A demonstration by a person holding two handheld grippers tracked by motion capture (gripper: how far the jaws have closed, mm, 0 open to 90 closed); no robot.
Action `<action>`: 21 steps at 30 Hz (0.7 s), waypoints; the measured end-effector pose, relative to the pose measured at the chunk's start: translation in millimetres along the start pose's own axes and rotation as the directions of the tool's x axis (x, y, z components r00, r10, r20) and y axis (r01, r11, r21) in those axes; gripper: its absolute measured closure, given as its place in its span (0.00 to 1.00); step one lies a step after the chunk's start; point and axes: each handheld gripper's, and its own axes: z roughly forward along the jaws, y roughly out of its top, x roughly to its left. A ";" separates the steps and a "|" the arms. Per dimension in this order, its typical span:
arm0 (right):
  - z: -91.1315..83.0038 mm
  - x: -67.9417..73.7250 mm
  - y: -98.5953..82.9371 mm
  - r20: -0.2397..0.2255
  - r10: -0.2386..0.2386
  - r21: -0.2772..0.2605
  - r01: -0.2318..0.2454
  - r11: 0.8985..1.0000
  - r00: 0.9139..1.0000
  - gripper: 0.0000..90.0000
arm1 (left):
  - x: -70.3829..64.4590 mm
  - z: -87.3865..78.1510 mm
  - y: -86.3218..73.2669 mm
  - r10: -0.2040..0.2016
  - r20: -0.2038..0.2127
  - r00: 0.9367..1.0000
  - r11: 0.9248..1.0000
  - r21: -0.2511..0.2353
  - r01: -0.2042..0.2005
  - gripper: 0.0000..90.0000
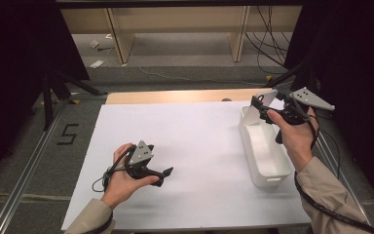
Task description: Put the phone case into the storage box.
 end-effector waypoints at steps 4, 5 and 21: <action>0.2 -1.3 -0.8 0.006 0.000 0.002 0.000 1.000 1.000 0.20 | -0.1 -0.1 0.2 0.000 0.000 1.000 1.000 -0.001 0.000 0.00; 0.2 -1.7 -0.9 0.006 0.000 0.002 0.000 1.000 1.000 0.20 | 0.0 -0.1 0.1 0.000 -0.001 1.000 1.000 -0.001 0.000 0.00; -1.4 -7.9 -1.0 0.028 0.007 0.002 -0.007 1.000 1.000 0.20 | 0.1 -0.2 0.1 0.001 -0.002 1.000 1.000 0.000 -0.001 0.00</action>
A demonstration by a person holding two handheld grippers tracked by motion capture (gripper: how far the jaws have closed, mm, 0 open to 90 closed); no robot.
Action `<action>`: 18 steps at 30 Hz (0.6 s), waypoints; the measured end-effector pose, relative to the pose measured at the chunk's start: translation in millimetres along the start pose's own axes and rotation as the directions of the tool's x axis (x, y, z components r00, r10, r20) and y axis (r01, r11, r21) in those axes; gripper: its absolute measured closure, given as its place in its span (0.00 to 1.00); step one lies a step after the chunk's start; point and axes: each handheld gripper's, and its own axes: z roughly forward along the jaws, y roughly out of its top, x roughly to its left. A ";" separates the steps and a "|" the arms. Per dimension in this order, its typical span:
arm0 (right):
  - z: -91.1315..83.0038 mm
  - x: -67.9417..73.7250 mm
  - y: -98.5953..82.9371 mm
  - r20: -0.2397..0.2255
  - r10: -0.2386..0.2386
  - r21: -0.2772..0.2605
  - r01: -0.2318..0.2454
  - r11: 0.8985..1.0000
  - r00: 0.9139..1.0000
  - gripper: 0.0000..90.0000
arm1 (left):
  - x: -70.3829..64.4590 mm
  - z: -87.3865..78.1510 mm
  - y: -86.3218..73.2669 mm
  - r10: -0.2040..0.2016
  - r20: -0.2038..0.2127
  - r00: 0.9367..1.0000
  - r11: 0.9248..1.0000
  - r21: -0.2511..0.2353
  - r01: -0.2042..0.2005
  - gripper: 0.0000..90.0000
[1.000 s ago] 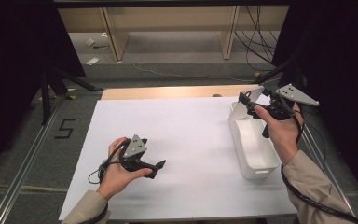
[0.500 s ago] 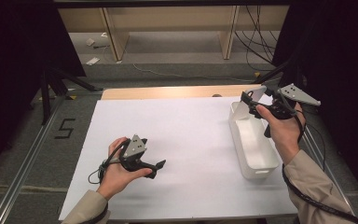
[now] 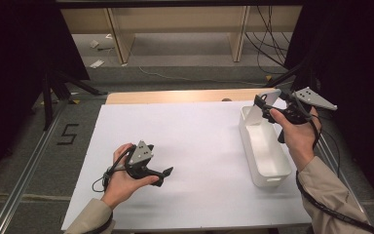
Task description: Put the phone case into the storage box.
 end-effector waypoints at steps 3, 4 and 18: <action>-0.7 -0.9 0.2 0.006 0.002 0.002 -0.002 1.000 1.000 0.20 | 0.1 -0.2 0.1 0.002 -0.001 1.000 1.000 0.002 -0.002 0.00; -0.7 -1.0 0.2 0.008 0.002 0.001 -0.002 1.000 1.000 0.20 | 0.1 -0.2 0.1 0.003 -0.001 1.000 1.000 0.002 -0.003 0.00; -1.7 -6.1 -0.3 0.030 0.002 0.003 -0.002 1.000 1.000 0.20 | 0.3 -0.3 0.1 0.004 -0.001 1.000 1.000 0.003 -0.004 0.00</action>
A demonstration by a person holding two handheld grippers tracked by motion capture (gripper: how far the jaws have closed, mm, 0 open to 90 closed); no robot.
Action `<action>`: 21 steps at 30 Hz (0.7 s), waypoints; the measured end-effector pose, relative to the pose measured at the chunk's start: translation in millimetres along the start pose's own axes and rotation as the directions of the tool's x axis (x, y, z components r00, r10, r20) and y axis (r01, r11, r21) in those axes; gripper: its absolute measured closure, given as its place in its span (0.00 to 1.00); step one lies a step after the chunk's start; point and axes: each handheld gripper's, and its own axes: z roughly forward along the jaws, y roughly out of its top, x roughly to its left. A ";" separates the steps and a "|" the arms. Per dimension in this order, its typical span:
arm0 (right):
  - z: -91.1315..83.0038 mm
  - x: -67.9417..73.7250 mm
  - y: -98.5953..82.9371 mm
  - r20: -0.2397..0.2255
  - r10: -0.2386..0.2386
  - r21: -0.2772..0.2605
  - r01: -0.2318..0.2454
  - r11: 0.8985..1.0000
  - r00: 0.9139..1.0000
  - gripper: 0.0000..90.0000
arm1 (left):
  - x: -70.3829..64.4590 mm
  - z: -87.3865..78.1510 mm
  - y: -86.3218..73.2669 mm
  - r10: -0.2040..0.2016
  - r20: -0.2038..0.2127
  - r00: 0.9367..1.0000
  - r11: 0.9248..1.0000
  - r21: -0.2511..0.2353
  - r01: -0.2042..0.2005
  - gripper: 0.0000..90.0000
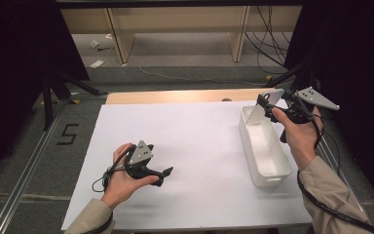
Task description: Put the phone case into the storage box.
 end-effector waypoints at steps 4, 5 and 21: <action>-0.2 -1.6 -0.3 0.007 -0.003 0.002 0.003 1.000 1.000 0.20 | -0.2 0.3 -0.2 -0.003 0.000 1.000 1.000 -0.001 0.003 0.00; -0.2 -1.8 -0.4 0.007 -0.001 0.002 0.001 1.000 1.000 0.20 | -0.1 0.3 -0.2 -0.003 -0.001 1.000 1.000 -0.001 0.003 0.00; 0.4 -6.5 -3.3 0.031 -0.005 0.019 0.004 1.000 1.000 0.20 | 0.1 0.5 -0.4 -0.003 0.002 1.000 1.000 -0.001 0.003 0.00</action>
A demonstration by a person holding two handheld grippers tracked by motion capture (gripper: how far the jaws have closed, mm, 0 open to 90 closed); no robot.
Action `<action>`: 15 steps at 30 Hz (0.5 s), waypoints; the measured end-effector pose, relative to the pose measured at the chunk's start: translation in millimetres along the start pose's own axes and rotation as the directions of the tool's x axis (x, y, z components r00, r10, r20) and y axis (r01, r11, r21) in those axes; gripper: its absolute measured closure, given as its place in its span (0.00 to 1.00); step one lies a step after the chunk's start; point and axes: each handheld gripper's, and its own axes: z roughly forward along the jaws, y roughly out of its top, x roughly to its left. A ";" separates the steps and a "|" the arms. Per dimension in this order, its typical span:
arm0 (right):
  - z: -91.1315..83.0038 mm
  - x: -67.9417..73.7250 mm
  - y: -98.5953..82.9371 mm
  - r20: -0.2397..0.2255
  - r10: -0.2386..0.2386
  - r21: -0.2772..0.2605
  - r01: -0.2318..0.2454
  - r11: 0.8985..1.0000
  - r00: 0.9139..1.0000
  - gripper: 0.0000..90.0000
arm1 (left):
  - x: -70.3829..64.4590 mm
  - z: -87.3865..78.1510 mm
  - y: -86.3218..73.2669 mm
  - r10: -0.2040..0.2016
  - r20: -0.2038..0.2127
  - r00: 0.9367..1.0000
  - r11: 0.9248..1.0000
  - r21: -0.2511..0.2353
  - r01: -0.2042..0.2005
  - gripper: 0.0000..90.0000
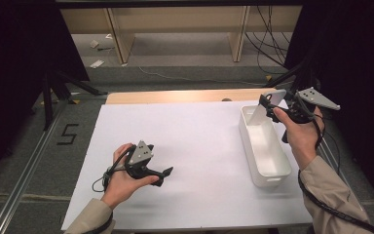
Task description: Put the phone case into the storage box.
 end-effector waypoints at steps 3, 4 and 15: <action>0.7 -0.6 -1.3 0.003 0.005 0.003 -0.005 1.000 1.000 0.20 | 0.1 0.1 0.0 0.000 0.000 1.000 1.000 0.000 0.000 0.00; 0.8 -0.8 -1.4 0.004 0.005 0.004 -0.005 1.000 1.000 0.20 | 0.1 0.2 -0.1 0.000 0.001 1.000 1.000 0.001 0.000 0.00; 0.7 -2.9 -2.0 0.014 0.003 0.006 -0.003 1.000 1.000 0.20 | -0.1 0.4 -0.1 0.000 0.001 1.000 1.000 0.001 0.000 0.00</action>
